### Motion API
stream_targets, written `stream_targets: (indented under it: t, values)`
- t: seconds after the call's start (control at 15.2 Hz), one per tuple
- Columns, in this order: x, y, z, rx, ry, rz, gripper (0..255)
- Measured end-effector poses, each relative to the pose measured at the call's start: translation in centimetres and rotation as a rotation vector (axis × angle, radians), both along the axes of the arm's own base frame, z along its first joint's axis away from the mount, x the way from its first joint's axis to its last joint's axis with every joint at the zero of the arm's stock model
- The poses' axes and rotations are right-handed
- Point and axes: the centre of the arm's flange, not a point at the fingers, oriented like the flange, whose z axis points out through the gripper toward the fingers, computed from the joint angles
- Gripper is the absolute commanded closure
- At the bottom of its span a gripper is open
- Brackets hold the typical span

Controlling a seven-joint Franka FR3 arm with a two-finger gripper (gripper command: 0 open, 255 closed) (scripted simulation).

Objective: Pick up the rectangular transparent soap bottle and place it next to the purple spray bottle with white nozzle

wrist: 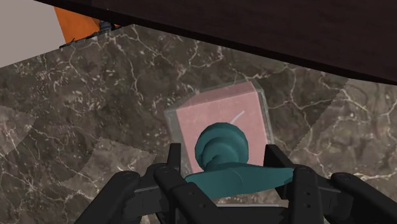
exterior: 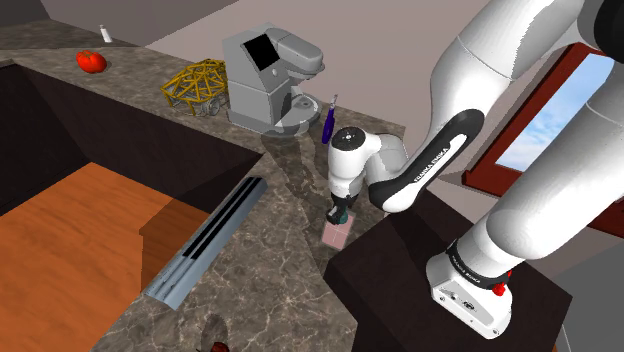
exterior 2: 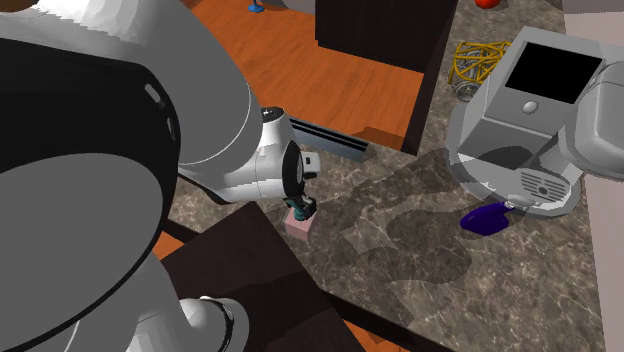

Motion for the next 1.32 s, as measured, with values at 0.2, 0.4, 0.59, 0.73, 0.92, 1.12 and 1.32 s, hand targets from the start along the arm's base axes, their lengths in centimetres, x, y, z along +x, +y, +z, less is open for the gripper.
stream_targets:
  t: [0.2,0.4,0.59,0.73,0.92,1.12,1.32]
  values:
    - [0.0,0.0,0.0,0.000,0.000,0.000,255]
    - [-0.1,0.0,0.2,0.000,0.001,0.001,255]
    - [-0.1,-0.1,1.5,-0.001,0.001,0.002,255]
    - [-0.1,0.0,2.7,-0.001,0.001,0.002,255]
    - [-0.1,0.0,4.2,-0.001,0.001,0.002,255]
    - [-0.1,-0.1,5.8,-0.001,0.001,0.001,255]
    - [-0.1,0.0,7.3,0.000,0.001,0.001,255]
